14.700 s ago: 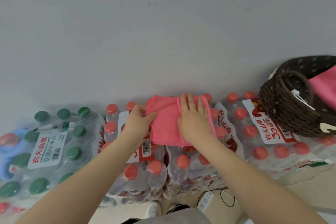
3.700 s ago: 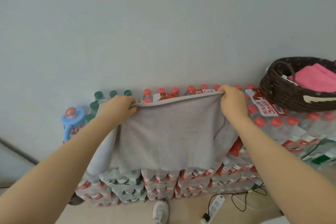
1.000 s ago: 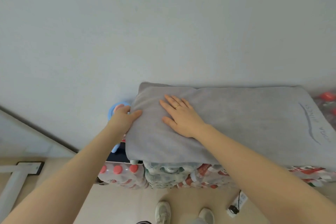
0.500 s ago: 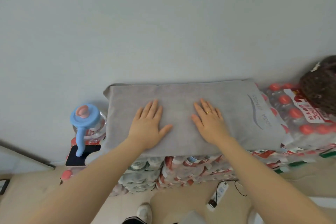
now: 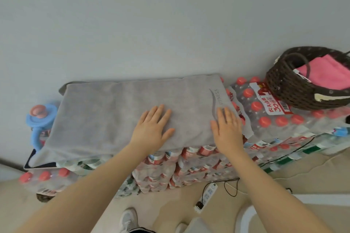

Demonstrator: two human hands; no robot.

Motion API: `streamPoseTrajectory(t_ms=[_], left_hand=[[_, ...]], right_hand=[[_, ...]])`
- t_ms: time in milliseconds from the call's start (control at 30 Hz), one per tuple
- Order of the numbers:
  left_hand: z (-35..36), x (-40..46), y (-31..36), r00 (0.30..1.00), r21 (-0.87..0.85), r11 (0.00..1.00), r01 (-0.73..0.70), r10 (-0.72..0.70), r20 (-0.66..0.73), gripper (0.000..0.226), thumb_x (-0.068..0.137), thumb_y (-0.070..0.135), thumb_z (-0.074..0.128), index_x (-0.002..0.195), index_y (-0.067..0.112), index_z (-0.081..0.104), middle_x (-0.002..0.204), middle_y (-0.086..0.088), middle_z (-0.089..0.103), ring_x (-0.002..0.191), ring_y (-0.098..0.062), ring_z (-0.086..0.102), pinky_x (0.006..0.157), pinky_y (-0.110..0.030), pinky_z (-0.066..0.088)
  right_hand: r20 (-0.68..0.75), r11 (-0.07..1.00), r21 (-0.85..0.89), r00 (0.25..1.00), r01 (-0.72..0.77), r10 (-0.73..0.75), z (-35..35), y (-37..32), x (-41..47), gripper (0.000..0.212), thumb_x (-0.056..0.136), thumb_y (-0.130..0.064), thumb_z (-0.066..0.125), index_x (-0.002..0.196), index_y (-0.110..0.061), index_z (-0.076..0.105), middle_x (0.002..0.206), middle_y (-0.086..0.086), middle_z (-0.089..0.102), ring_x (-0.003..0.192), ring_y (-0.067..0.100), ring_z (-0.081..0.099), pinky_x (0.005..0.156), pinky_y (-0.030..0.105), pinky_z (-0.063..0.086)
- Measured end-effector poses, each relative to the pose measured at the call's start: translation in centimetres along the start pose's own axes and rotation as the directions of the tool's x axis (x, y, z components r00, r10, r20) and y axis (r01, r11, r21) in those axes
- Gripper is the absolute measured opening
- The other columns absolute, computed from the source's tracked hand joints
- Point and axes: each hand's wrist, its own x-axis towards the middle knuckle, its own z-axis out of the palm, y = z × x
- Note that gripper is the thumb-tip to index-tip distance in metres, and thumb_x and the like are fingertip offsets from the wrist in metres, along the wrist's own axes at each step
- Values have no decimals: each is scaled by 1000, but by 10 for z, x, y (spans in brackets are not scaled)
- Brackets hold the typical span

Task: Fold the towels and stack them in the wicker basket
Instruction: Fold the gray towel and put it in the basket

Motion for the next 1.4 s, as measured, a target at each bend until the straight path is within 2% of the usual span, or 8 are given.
streamPoseTrajectory(t_ms=[133,267,400,567,767,1167,1267,1400], left_hand=[[12,8,17,999,76,996,40,-39,-17,91,66,64,-18,148,27,-2,158,-1,-5,146,-19,-2,117,-35,-1],[12,7,21,997,73,994,81,-80,-7,92,65,65,-17,148,28,-2,158,0,-5,146,-18,-2,117,-34,0],[11,4,23,995,61,993,104,-104,-4,90,67,66,-15,148,28,-1,158,1,-3,146,-18,-3,117,-34,-1],[6,2,24,993,9,993,116,-116,7,65,93,60,13,148,27,3,158,1,-2,146,-18,-2,117,-34,-1],[-17,-16,9,962,-522,842,140,-241,-131,43,99,30,33,137,11,40,154,-3,22,139,-22,27,110,-31,24],[-23,-128,-166,738,-550,665,505,-663,-124,37,97,13,35,131,2,42,132,-21,47,123,-36,41,100,-40,31],[-17,-150,-180,653,-699,371,611,-735,181,33,98,29,32,120,6,43,109,-16,51,87,-24,49,70,-33,39],[-11,-163,-197,526,-793,-111,599,-692,495,36,91,48,42,102,14,50,109,-9,56,102,-26,56,93,-41,47]], right_hand=[[41,961,258,995,-100,93,-8,39,-2,65,98,-44,24,149,-12,-1,158,4,-5,145,22,-3,117,37,2],[162,465,798,880,-383,446,-5,38,-3,63,94,-35,46,143,-3,23,149,14,27,135,29,32,111,43,30],[262,268,848,803,-456,536,-7,35,-6,27,90,-34,56,91,-8,52,104,14,59,94,27,56,87,42,47],[350,91,886,785,-454,511,-16,31,-10,34,87,-16,62,116,-3,49,112,12,60,92,25,59,74,36,52],[163,181,947,882,-266,442,-50,-16,-19,13,88,-11,57,99,-17,59,89,-5,64,83,13,60,80,31,50],[60,455,887,954,85,-294,-34,-251,-16,33,88,-2,53,119,-12,53,103,-4,54,100,12,52,84,19,36],[126,521,852,940,61,-318,-14,-282,-19,35,88,-7,53,122,-12,50,99,0,59,94,15,55,85,25,42],[216,657,754,941,9,-261,11,-296,-22,32,85,-4,57,116,-8,56,101,8,64,93,19,57,83,30,43]])
